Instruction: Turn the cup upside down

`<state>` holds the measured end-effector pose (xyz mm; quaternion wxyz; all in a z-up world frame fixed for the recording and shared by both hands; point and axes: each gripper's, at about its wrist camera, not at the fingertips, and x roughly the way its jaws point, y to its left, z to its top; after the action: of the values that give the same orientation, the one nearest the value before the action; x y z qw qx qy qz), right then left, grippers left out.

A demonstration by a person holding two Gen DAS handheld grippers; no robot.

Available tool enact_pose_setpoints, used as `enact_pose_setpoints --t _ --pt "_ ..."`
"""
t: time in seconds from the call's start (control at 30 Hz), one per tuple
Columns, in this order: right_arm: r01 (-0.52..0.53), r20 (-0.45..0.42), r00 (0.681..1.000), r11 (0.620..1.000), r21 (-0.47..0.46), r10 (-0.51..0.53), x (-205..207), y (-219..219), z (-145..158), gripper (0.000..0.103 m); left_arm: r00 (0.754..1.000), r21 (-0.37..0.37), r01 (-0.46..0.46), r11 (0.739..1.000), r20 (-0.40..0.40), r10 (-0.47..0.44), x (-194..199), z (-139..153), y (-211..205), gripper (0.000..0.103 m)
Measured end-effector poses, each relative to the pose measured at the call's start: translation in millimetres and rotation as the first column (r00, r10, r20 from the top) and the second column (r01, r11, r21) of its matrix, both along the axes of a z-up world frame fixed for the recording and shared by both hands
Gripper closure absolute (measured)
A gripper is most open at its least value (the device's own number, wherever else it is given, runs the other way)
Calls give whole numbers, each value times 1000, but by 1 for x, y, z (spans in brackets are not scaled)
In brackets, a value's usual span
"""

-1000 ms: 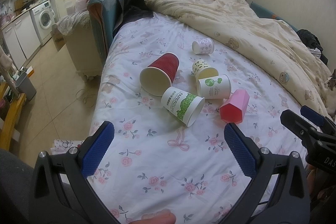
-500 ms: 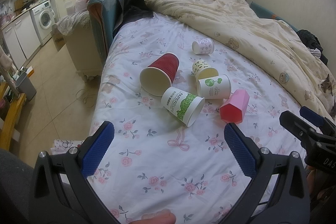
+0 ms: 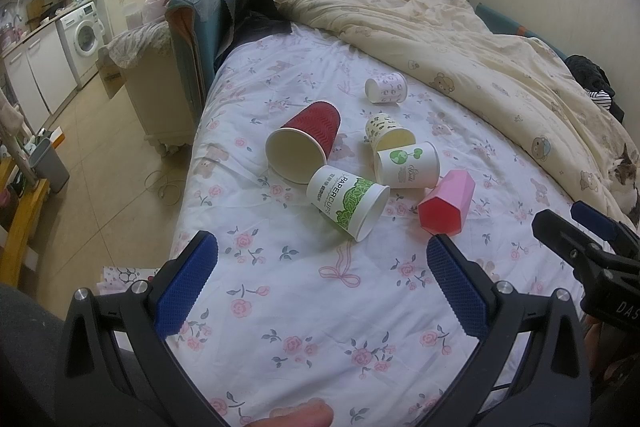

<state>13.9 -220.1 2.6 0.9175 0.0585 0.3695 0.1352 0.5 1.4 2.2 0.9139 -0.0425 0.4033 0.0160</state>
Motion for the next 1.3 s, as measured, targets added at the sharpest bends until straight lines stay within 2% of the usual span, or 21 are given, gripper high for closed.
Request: enact_pose_setpoints --t 0.2,0.3,0.5,0.67,0.83,1.0,1.07,1.23,1.3 --pt "0 -4 1000 1000 0 0 0 0 0 1 1000 8 2 1000 0 -2 0 3 -1 0" --pt "0 -15 1000 1000 1 0 2 -1 0 1 999 -4 15 1000 -33 -15 4 3 -1 0" --pt "-31 -50 998 999 5 32 11 9 6 1 995 -1 -39 999 -94 38 35 13 19 0" --pt "-39 -62 997 999 -4 39 37 17 10 1 987 51 -55 997 -148 62 71 14 29 0" --pt "-43 -112 993 999 14 45 71 19 5 1 968 49 -7 999 -250 19 112 1 28 0" --pt "-48 -146 988 999 19 50 104 21 -8 1 953 56 18 998 -302 0 146 -9 24 0" --pt "-58 -173 983 998 20 61 117 23 -14 1 944 39 21 999 -331 -7 164 -15 25 0" --pt "-56 -209 976 998 26 60 148 21 -28 1 901 31 46 998 -432 -28 209 -38 21 0" --pt "-51 -219 974 998 20 55 160 22 -33 1 898 32 35 999 -439 -17 218 -44 21 0"
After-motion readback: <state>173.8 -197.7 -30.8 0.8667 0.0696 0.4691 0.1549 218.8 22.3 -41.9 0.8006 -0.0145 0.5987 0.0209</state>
